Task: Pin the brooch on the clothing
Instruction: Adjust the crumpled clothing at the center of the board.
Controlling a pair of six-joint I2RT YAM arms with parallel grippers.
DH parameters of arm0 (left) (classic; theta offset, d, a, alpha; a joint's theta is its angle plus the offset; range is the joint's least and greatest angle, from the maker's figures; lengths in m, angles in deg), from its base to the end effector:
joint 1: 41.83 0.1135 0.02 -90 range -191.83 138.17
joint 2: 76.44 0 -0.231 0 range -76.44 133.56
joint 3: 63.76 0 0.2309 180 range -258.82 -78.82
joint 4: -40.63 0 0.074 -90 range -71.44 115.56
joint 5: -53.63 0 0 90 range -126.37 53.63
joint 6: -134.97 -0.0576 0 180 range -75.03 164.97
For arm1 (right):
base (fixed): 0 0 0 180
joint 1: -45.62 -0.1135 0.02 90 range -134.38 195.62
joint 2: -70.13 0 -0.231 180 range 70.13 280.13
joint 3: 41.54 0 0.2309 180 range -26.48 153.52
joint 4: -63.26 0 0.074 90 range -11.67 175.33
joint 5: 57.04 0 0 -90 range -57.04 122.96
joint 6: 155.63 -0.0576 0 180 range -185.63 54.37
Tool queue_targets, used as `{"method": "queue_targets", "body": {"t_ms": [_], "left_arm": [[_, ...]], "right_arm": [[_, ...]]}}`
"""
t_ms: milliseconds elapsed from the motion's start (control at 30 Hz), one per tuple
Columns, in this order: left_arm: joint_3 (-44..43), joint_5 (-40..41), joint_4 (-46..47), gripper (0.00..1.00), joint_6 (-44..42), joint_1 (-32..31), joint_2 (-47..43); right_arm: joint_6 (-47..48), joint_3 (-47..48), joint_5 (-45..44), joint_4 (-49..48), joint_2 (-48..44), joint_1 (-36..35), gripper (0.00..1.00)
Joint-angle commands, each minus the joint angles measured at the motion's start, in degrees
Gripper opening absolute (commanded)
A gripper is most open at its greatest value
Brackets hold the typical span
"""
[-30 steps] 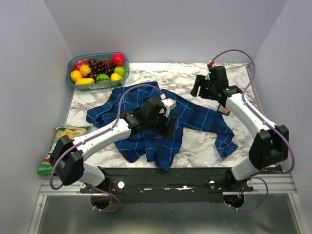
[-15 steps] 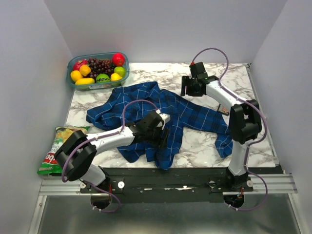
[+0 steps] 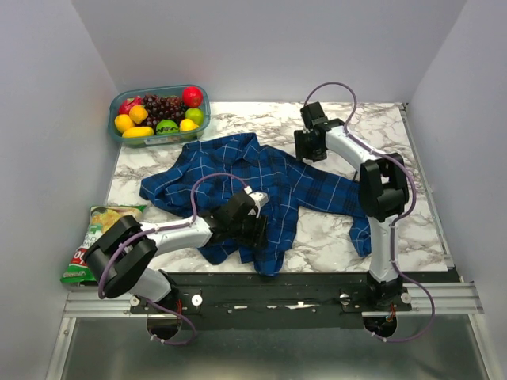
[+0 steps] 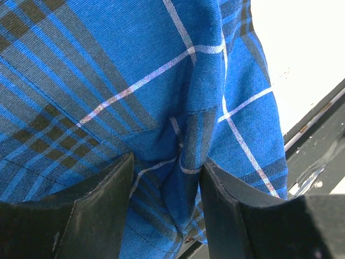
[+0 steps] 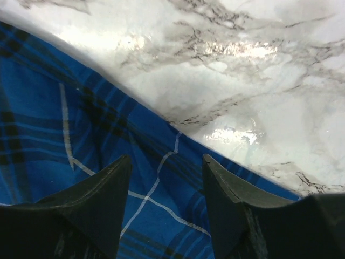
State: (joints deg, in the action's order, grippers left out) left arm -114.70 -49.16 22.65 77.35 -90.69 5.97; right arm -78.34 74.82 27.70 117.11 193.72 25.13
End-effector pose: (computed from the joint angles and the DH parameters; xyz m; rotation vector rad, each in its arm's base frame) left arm 0.1687 -0.2125 0.1230 0.4820 2.5726 -0.8514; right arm 0.4144 0.1492 0.1619 -0.1474 2.6274 0.0780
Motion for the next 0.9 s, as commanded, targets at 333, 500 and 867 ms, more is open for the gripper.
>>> {"method": "queue_targets", "body": {"t_ms": [333, 500, 867], "left_arm": [[4.4, -0.4, -3.1, 0.59, 2.2, -0.3, -3.9], [5.7, 0.1, -3.5, 0.59, 3.1, -0.3, -5.1], [7.5, 1.2, -5.9, 0.59, 5.4, -0.3, -8.7]], "right_arm": [[5.0, 6.2, 0.2, 5.9, 6.4, 0.2, 0.53], [5.5, 6.5, 0.3, 6.6, 7.5, 0.2, 0.44], [2.9, 6.7, -0.5, 6.6, 6.8, 2.9, 0.01]]}}
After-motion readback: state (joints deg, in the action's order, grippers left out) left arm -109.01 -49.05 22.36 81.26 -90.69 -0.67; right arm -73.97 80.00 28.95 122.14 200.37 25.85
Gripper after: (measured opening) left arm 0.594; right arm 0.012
